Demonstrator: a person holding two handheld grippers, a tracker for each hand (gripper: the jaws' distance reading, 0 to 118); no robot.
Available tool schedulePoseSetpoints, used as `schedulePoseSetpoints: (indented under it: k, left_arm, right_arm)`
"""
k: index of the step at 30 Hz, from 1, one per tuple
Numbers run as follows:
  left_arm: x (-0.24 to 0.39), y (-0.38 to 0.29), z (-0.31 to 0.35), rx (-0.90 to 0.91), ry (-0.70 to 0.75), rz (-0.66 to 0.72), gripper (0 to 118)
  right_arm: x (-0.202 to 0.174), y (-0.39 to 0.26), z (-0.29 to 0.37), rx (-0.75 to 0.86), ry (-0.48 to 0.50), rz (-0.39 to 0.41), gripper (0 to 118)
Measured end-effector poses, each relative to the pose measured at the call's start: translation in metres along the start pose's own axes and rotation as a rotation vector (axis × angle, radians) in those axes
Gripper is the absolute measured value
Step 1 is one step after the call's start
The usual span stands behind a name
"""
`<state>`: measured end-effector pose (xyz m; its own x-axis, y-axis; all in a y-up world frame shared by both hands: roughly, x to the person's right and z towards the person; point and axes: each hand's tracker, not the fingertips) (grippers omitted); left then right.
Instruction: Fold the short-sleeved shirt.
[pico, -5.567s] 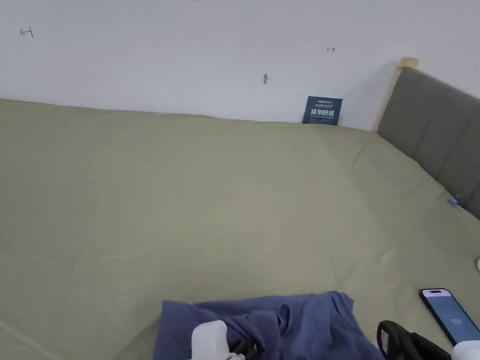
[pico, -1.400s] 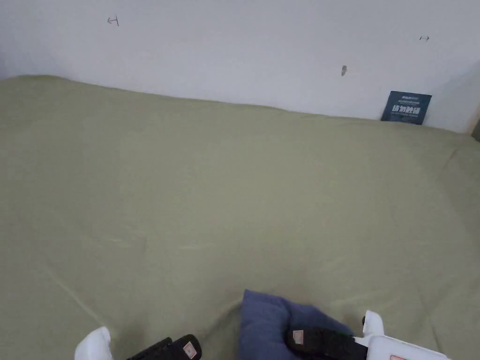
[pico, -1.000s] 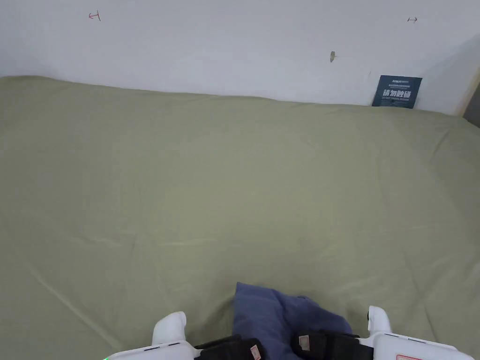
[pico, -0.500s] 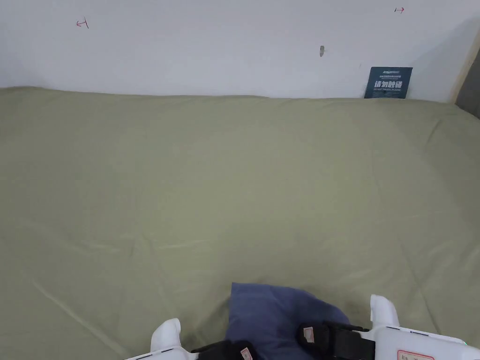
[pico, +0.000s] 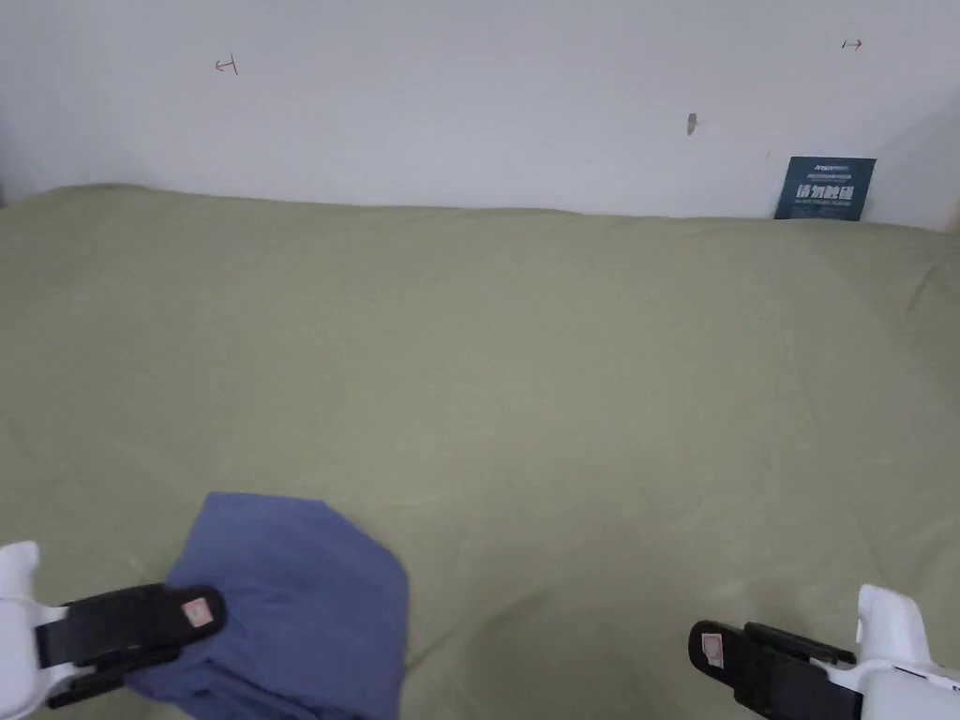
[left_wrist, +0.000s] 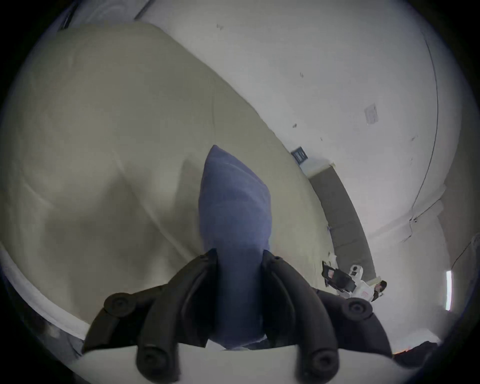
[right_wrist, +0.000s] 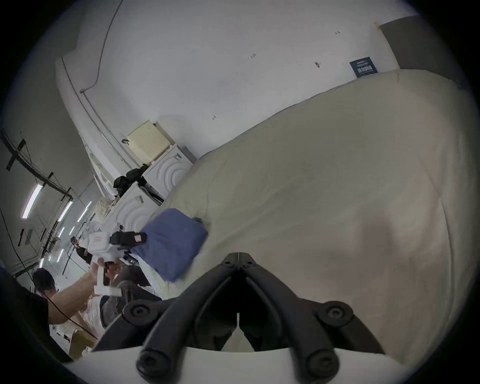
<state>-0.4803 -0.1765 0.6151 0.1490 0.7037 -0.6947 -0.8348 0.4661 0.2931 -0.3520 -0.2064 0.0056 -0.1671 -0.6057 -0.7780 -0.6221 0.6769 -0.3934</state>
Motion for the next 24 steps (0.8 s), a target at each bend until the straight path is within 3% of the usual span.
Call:
schedulePoseSetpoints:
  k: [8,14,15,17,18,21,24]
  left_arm:
    - [-0.075,0.054,0.070,-0.039,0.178,-0.036,30]
    - [-0.125,0.050,0.095,0.024,0.394,0.077,31]
    - [-0.172,0.063,0.098,0.049,0.399,0.092,41]
    - [-0.180,0.057,0.102,0.112,0.458,0.113,81]
    - [-0.180,0.054,0.103,0.115,0.492,0.113,93]
    - [-0.140,0.048,0.123,0.152,0.569,0.078,93]
    - [-0.083,0.041,0.160,0.365,0.546,-0.028,92]
  right_arm:
    - [-0.011,-0.018,-0.003,-0.049,-0.056,0.016,0]
    - [-0.015,-0.025,0.002,-0.065,-0.089,0.013,0]
    - [-0.016,-0.028,0.003,-0.064,-0.092,0.011,0]
    - [-0.018,-0.031,0.005,-0.064,-0.095,0.004,0]
    - [-0.020,-0.033,0.006,-0.064,-0.092,0.000,0]
    - [-0.029,-0.034,0.016,-0.058,-0.095,0.014,0]
    - [-0.046,-0.026,0.035,-0.002,-0.133,0.085,0]
